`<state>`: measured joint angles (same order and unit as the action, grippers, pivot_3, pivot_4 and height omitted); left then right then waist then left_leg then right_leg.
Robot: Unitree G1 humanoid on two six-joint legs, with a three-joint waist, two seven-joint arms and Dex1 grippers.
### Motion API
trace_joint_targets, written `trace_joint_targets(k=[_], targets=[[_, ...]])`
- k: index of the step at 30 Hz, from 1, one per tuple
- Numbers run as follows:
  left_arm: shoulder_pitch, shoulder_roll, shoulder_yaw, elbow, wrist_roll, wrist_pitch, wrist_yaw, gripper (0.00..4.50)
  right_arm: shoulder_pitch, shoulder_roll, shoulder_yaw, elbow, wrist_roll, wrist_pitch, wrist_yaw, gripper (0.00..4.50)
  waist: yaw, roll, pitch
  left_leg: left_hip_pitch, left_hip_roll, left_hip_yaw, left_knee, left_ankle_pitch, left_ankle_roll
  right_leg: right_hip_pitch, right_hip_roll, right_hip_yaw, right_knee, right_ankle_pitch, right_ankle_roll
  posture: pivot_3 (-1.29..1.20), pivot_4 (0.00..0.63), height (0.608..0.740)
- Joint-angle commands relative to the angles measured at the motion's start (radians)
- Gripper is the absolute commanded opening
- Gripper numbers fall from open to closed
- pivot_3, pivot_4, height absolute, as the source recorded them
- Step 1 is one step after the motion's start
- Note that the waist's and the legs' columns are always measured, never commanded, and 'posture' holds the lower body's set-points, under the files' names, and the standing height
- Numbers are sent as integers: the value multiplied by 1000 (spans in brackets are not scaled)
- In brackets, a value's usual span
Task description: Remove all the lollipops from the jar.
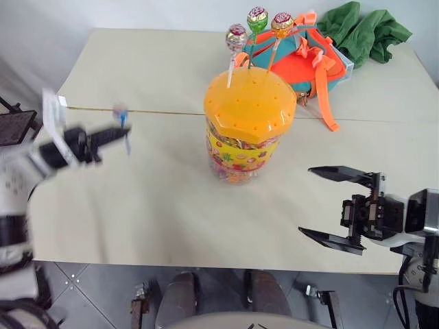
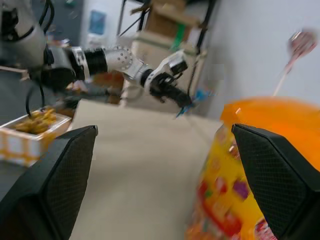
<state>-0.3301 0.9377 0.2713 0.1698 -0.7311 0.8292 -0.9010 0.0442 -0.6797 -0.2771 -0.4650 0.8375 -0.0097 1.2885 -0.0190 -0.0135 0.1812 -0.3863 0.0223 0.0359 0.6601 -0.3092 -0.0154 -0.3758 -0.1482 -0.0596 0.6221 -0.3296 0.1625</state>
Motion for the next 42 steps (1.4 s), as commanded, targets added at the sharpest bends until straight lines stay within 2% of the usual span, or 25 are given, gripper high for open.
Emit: trace_joint_targets(k=[1,4,7,9,11,14,17,19,22,24,26,30,35,42], targets=[[211,14,90,-138,55,3,60,33,-29,-25,3,61,-21,0,54,4500,10,-1,1,0,0,0,1,-1,0,0,0,0,0,0,0,0,150,740],[331,-31,150,-225,53,0,111,33,-55,-21,4,109,-42,-3,63,4500,28,-3,0,0,3,-1,5,-3,0,2,0,-1,-1,0,0,0,150,740],[423,-73,190,-292,57,-2,149,33,-81,-13,6,145,-61,-7,62,4500,25,-1,0,1,5,1,5,-3,-1,2,0,0,-1,0,-1,0,150,740],[439,-81,204,-297,53,-8,142,514,-89,-12,4,153,-63,-7,63,4500,21,-1,0,1,5,2,5,-3,-2,2,0,-1,-1,0,-1,0,150,740],[455,-55,190,-282,82,-41,111,991,-98,-15,0,155,-61,-2,61,4500,20,-1,0,1,5,2,4,-3,-2,1,1,-1,0,0,-2,0,150,740],[421,1,171,-230,111,-104,28,1934,-99,-8,-36,144,-19,29,13,4500,18,0,0,1,5,3,4,-3,-3,1,1,-1,0,0,-2,0,150,740],[254,53,150,-159,93,-167,-79,2827,-81,-10,-97,116,37,71,-45,4500,27,0,0,1,5,4,4,-3,-3,0,2,-2,0,0,-3,0,150,740],[104,58,138,-136,27,-159,-161,2827,-71,-10,-127,101,55,83,-66,4500,46,-1,1,0,5,3,5,-3,-3,0,2,-3,0,0,-3,0,150,740],[-75,36,96,-134,-64,-133,-312,2827,-67,9,-173,78,88,93,-131,4500,45,-1,0,-1,5,4,6,-4,-2,0,2,-4,-1,3,-2,0,150,740],[-252,-48,45,-124,-120,-116,-336,2827,-100,60,-220,40,177,118,-291,4500,44,-1,0,-1,5,5,6,-4,-2,0,2,-4,0,3,-2,0,150,740],[-385,-139,-8,-94,-100,-140,-303,2827,-128,88,-235,11,215,134,-379,4500,43,-1,0,-1,5,5,7,-4,-2,0,2,-5,1,3,-2,0,150,740],[-549,-282,-84,-32,-40,-171,-227,2827,-129,106,-232,-20,202,139,-418,4500,40,-1,0,0,5,6,8,-4,-2,0,2,-5,1,3,-2,0,150,740],[-654,-396,-127,19,-17,-167,-167,2827,-99,124,-225,-39,171,124,-423,4500,37,-1,1,-1,5,6,7,-4,-2,-1,2,-5,0,3,-2,0,150,740],[-697,-486,-178,30,35,-174,-117,2827,-95,156,-196,-64,136,108,-434,4500,42,-1,1,-1,5,6,8,-4,-2,-1,2,-5,0,3,-2,0,150,740]])
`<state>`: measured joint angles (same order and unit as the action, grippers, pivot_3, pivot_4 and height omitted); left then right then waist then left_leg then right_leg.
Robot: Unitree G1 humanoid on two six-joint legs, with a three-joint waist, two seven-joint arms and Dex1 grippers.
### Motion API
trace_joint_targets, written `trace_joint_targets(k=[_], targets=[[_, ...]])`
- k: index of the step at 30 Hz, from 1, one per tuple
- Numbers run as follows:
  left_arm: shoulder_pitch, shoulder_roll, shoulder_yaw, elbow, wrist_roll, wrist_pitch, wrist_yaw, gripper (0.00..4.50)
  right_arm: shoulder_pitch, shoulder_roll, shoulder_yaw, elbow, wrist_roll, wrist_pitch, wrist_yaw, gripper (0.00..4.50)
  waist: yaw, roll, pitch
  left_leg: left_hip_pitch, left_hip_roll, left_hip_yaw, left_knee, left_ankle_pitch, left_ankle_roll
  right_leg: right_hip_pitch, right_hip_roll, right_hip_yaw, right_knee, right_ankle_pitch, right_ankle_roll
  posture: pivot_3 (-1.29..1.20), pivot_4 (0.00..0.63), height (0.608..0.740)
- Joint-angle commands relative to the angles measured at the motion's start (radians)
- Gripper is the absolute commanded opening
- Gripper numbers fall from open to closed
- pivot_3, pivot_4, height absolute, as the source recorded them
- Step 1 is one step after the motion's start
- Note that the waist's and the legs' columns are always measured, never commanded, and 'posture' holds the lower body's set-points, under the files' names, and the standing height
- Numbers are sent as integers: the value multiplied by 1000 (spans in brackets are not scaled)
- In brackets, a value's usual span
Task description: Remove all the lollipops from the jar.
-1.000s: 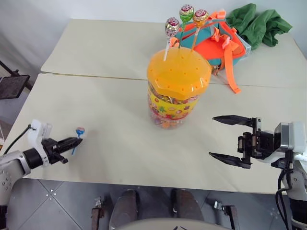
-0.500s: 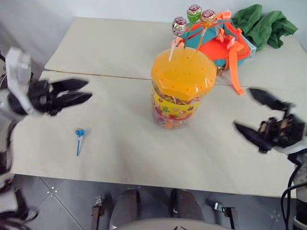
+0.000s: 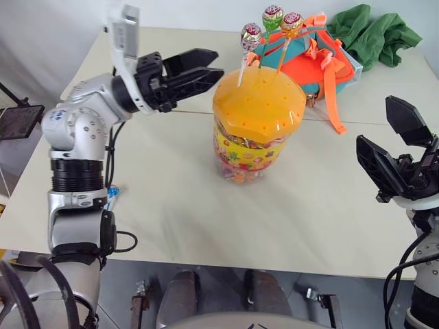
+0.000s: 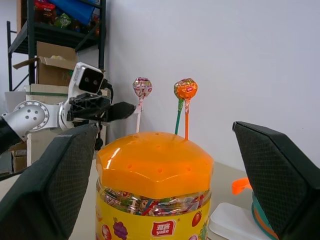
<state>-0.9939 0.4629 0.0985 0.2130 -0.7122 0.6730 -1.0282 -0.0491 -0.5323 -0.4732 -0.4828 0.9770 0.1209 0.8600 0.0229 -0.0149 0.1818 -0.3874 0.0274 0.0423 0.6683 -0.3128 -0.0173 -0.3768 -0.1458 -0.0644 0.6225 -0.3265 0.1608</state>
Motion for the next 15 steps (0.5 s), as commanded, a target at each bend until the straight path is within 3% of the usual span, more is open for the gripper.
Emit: trace_joint_targets(k=[1,3,10,15], targets=[[-36,-22,-19,-16,27,-28,4,2538,-3,11,5,-48,-8,-24,-6,4500,0,0,0,0,0,0,0,0,0,0,0,0,0,0,0,0,150,740],[-48,-45,-33,-17,31,-32,-4,2226,-5,15,10,-49,-14,-28,-5,4500,0,0,0,0,0,0,0,0,0,0,0,0,0,0,0,0,150,740],[-85,-89,-44,36,73,-56,16,17,-10,19,18,-50,-20,-37,-7,4500,1,0,0,0,0,0,0,0,0,0,0,0,0,0,0,0,150,740],[-91,-116,56,37,-5,-51,35,17,-20,31,35,-58,-23,-42,-5,4500,1,0,0,0,0,0,0,0,0,0,0,0,0,0,0,0,150,740]])
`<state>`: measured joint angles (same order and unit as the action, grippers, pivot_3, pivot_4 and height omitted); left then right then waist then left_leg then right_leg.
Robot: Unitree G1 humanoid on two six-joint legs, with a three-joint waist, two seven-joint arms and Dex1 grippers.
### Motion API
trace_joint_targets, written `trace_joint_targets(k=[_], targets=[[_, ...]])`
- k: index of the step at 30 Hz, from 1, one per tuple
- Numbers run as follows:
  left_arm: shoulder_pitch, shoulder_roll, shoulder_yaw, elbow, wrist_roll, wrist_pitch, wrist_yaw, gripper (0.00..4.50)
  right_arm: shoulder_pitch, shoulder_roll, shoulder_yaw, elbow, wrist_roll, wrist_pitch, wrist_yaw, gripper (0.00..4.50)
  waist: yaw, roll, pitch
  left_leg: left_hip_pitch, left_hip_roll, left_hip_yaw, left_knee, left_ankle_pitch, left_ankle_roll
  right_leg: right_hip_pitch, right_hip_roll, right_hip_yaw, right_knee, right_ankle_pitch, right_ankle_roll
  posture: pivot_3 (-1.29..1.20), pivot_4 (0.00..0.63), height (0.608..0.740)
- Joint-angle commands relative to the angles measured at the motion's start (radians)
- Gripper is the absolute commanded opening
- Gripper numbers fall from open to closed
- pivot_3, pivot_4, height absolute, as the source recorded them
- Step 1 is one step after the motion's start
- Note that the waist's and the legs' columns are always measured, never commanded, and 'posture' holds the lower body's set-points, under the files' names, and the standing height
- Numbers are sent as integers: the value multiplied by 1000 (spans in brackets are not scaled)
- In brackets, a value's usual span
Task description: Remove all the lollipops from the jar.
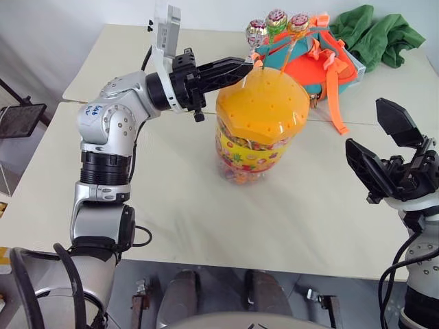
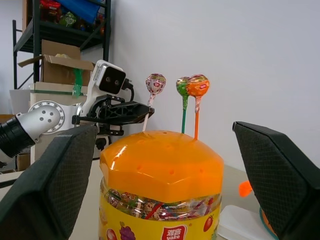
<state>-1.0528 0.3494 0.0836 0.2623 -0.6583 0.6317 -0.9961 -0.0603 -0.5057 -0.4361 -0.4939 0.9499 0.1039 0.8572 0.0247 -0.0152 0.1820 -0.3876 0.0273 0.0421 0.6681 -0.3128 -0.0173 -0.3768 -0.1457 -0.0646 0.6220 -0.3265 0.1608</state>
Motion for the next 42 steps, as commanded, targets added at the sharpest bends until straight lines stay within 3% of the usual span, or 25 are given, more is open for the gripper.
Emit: trace_joint_targets(k=[1,4,7,13,17,23,26,32,36,39,42], targets=[[-28,2,111,-25,-102,6,-1,17,-16,3,11,-47,0,-26,14,4500,-1,0,0,0,0,0,0,0,0,0,0,0,0,0,0,0,150,740],[1,47,231,-52,-215,92,34,17,-40,-19,63,-41,-23,-31,98,4500,-10,0,0,0,0,0,0,0,0,0,0,0,0,0,0,0,150,740],[102,183,254,-97,-186,169,68,17,-61,-71,128,-25,-49,-30,234,4500,-31,1,0,1,1,0,-1,0,0,0,0,0,1,0,0,0,150,740],[546,517,242,-336,-134,360,70,17,-109,-161,211,63,-54,16,439,4500,-49,-1,2,2,1,-1,-3,0,0,0,0,-1,0,0,0,0,150,740],[787,559,337,-477,-164,490,183,17,-130,-208,234,154,-105,1,548,4500,-26,-4,3,1,2,-3,-1,-1,1,1,-1,0,0,0,0,0,150,740],[1029,560,342,-596,-106,500,260,17,-148,-224,224,260,-179,-48,601,4500,-15,-4,4,1,1,-2,-1,-1,0,1,-2,0,-1,0,-1,0,150,740],[1075,561,334,-601,-78,454,258,675,-165,-220,203,256,-161,-32,566,4500,-18,-3,4,1,2,-2,-2,-1,0,1,-1,0,-1,0,-1,0,150,740],[983,627,282,-549,-40,323,149,2401,-130,-222,168,197,-158,-14,507,4500,-9,-3,4,1,1,-1,-2,-1,-1,1,-1,-1,-1,0,-1,0,150,740],[708,616,284,-451,-137,257,16,3633,-89,-197,82,148,-115,4,385,4500,5,-3,4,0,1,-1,-1,-1,-1,0,-1,-1,-2,0,-1,0,150,740],[470,521,263,-364,-228,223,-65,3633,-62,-155,7,124,-75,12,274,4500,3,-4,4,0,0,-1,0,-1,-1,1,-1,-2,-1,1,-1,0,150,740],[251,388,214,-214,-207,155,-54,3633,-53,-98,-61,121,-60,-10,158,4500,-3,-3,4,1,1,0,0,-1,-1,0,-1,-3,0,1,0,0,150,740]])
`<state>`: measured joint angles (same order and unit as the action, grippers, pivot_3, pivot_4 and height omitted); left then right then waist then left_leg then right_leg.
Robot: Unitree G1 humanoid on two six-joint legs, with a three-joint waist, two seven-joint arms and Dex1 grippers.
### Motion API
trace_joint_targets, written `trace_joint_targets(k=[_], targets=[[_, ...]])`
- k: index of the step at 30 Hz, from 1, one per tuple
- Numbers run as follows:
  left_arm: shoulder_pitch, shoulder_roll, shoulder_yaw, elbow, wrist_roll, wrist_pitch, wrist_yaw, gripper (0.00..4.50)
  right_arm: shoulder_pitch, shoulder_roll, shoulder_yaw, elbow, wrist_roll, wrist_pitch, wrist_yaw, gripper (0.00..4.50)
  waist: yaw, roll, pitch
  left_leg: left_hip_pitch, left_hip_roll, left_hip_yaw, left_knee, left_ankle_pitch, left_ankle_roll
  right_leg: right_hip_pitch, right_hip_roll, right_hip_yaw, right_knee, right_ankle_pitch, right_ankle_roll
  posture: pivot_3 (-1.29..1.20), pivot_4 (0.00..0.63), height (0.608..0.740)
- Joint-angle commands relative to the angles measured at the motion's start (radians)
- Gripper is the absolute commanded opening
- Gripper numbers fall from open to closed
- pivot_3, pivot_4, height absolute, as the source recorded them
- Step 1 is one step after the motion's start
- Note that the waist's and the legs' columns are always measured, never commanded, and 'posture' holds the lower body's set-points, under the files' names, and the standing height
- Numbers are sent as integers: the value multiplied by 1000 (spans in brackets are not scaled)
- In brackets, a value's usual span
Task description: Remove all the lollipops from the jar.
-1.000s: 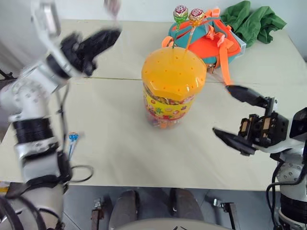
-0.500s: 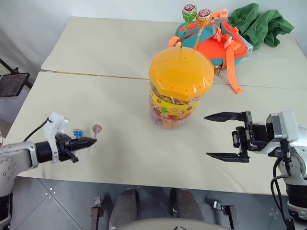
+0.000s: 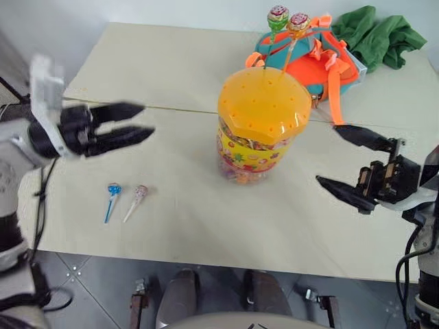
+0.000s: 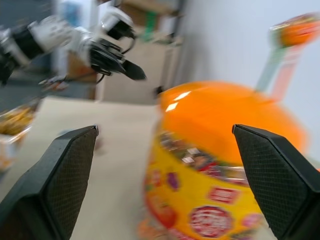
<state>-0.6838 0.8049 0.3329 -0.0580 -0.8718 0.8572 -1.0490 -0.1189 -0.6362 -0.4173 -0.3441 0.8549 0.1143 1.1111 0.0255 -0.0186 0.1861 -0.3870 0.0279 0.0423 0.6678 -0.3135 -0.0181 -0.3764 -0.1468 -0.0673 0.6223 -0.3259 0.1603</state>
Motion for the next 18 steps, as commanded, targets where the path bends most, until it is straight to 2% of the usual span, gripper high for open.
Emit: trace_joint_targets(k=[1,6,8,12,18], targets=[[-200,-117,-71,176,44,-101,14,3633,7,54,-110,-26,37,-33,-142,4500,-1,0,0,0,1,0,0,0,0,0,0,0,0,0,0,0,150,740],[-452,-292,-243,445,276,-307,55,3633,16,108,-184,-34,37,-65,-249,4500,0,-1,1,-2,0,1,5,0,1,0,0,-1,0,1,1,0,150,740],[-527,-346,-276,540,342,-368,83,3633,25,112,-182,-49,37,-67,-261,4500,0,-1,1,-1,0,2,4,-1,1,0,0,-1,-1,1,2,0,150,740],[-620,-413,-302,636,385,-397,60,3633,36,126,-156,-93,34,-65,-290,4500,-9,-1,1,-1,0,4,0,-1,1,-3,0,-1,-1,1,2,0,150,740],[-673,-470,-309,717,414,-417,15,3633,45,142,-124,-136,27,-62,-322,4500,-6,-1,1,-2,0,6,-1,-1,2,-5,0,-1,-1,1,2,0,150,740]])
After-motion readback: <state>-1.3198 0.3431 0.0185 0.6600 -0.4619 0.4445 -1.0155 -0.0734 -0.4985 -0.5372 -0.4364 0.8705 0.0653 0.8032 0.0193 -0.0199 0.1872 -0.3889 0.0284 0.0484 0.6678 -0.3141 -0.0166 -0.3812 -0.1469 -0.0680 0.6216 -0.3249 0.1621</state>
